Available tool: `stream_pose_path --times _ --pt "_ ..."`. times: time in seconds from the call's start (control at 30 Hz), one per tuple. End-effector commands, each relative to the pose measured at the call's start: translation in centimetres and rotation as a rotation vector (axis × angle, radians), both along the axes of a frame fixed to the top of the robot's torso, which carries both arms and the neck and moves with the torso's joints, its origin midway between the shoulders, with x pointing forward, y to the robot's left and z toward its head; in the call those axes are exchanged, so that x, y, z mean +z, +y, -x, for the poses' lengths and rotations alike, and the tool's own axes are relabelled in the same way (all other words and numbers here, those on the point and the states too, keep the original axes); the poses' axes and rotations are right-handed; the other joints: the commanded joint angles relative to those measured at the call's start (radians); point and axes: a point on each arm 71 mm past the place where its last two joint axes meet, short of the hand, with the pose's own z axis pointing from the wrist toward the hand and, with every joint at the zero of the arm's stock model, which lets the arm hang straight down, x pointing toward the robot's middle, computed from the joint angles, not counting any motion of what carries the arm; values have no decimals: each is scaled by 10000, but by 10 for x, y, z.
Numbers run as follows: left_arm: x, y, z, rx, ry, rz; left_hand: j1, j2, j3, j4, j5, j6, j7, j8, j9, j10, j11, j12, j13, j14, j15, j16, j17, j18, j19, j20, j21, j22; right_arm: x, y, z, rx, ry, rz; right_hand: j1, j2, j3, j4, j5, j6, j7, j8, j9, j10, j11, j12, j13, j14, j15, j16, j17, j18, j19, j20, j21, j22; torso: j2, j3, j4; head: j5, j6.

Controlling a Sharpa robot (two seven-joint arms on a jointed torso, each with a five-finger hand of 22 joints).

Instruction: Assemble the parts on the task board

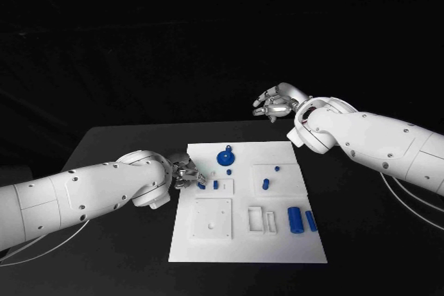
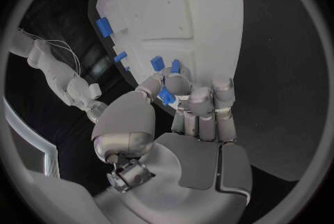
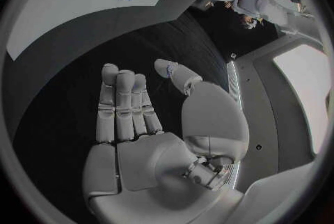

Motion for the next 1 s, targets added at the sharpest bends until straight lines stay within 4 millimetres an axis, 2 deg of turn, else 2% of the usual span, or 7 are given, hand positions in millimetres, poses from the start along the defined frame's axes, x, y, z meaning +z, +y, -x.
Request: stream_pose_path --times 0.03,0.47,1.0 --pt "-10 0 5 -193 471 -354 -34 -106 40 -13 -74 1353 -668 173 614 -11 -95 62 11 187 -294 63 14 105 81 -966 42 12 0 1 0 135 7 3 -62 8 -57 21 50 -2 88 -33 -16 -69 31 64 -12 -51 13 -3 -15 157 -45 21 -63 199 2 4 -10 5 -5" --pt "-9 -2 4 -204 334 -312 -40 -245 -5 -4 -155 1558 -728 403 881 31 -130 145 22 204 -306 124 23 118 93 -980 60 16 -1 1 0 143 18 0 -65 11 -62 19 57 -7 89 -33 -17 -72 32 70 -21 -52 14 -2 -17 157 -45 21 -66 199 -2 3 -7 -4 5" --pt "-8 -7 4 -371 119 -380 -12 -351 -34 -4 -311 1585 -739 494 1017 61 -129 235 41 229 -298 205 47 130 114 -990 91 28 -1 1 0 178 30 -7 -77 13 -72 21 63 -11 91 -33 -18 -75 34 77 -33 -53 16 -1 -20 157 -44 23 -71 199 0 5 -7 -23 21"
